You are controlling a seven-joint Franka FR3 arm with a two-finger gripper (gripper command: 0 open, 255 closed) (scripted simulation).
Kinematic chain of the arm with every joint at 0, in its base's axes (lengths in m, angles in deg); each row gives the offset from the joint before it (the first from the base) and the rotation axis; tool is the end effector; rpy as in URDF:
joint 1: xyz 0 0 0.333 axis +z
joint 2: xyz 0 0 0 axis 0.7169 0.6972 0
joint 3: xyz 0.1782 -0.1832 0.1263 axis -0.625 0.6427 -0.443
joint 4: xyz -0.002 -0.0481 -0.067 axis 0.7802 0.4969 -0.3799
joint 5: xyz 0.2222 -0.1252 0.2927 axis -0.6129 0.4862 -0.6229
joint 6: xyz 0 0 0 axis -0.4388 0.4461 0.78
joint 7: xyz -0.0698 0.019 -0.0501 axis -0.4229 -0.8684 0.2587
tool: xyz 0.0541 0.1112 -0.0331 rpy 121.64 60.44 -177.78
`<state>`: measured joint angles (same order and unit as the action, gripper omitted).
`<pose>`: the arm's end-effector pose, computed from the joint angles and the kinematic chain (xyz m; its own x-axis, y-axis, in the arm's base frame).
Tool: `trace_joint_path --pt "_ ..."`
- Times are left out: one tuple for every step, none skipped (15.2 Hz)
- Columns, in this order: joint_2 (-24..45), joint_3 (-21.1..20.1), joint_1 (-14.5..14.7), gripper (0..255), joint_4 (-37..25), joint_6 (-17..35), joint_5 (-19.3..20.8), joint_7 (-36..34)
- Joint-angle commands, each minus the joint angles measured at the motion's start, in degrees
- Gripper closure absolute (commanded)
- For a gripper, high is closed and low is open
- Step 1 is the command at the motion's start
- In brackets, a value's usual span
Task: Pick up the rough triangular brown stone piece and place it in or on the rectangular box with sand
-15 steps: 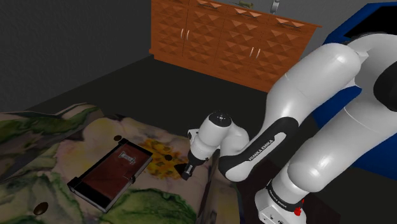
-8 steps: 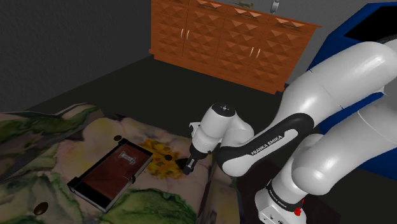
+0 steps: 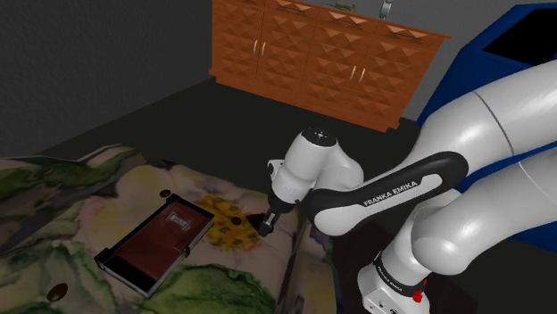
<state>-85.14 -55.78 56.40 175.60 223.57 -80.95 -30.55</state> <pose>0.3101 0.2322 0.2646 0.8922 0.4125 0.1841 0.4173 -0.9087 0.0137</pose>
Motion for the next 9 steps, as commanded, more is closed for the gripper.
trace_joint_path --pt "-2.1 0.7 0.6 255 -0.5 -2.5 -0.5 0.4" --pt "-2.9 1.0 0.8 255 -0.7 -3.7 -0.6 0.6" --pt "-3.0 1.1 0.8 255 -0.8 -3.8 -0.6 0.6" --pt "-0.6 -0.2 -0.4 255 -2.9 -3.4 0.7 -0.9" --pt "1.8 -1.5 -1.7 255 -5.0 -3.1 2.2 -2.4" --pt "4.1 -2.9 -3.0 255 -7.2 -2.9 4.0 -4.1" --pt "6.4 -4.2 -4.3 255 -9.4 -2.8 5.9 -5.9" --pt "8.7 -5.6 -5.6 255 -11.6 -2.8 8.2 -7.9" --pt "11.1 -6.8 -6.8 255 -13.9 -2.9 10.6 -10.1"
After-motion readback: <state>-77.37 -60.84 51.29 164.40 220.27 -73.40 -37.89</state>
